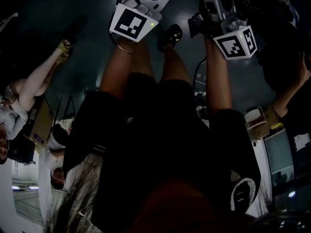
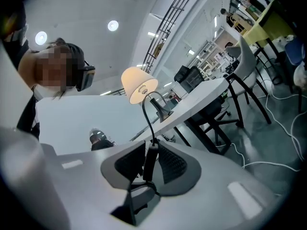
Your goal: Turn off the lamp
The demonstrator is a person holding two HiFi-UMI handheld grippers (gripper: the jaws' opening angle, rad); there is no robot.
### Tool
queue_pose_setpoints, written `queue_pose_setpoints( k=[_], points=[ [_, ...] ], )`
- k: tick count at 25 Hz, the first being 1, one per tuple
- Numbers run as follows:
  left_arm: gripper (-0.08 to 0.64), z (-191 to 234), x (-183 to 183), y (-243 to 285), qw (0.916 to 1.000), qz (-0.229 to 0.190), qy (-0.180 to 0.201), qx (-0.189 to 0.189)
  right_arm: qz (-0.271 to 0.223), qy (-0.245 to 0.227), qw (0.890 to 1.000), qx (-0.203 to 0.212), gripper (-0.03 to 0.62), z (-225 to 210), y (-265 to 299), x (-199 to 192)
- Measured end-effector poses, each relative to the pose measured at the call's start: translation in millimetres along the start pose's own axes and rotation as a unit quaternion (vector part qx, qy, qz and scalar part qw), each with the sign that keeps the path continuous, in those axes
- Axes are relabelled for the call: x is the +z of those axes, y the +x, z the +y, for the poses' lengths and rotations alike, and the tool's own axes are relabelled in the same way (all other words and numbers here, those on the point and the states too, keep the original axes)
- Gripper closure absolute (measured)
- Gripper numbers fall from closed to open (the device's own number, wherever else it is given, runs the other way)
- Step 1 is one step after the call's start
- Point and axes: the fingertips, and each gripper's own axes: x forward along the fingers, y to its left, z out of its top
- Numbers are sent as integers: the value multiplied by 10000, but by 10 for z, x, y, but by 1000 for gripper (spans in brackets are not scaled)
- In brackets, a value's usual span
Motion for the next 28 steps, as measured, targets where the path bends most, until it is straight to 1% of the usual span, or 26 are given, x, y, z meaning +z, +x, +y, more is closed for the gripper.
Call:
queue_pose_setpoints(
  k=[3, 6, 8, 14, 18, 24, 28],
  points=[
    [540, 18, 20, -5, 10000, 28, 62, 13, 22, 41, 9999, 164, 524, 38, 35, -8],
    [540, -2, 16, -29, 9999, 125, 27, 11, 220, 229, 9991, 277, 518, 60, 73, -100],
    [540, -41, 32, -14, 9999, 95, -16, -34, 322, 268, 9988, 248, 518, 59, 66, -135],
    [540, -51, 26, -4, 10000, -22, -61, -69, 307, 380, 9986, 207, 518, 26, 79, -166],
    [540, -50, 5, 3, 9999, 7, -135, -55, 299, 430, 9983, 260, 518, 18, 94, -176],
    [540, -54, -26, 3, 9999, -6, -134, -102, 306, 474, 9982, 206, 518, -8, 66, -211],
    [540, -59, -61, 13, 9997, 3, -232, -100, 339, 481, 9981, 194, 518, -29, 63, -229]
  ],
)
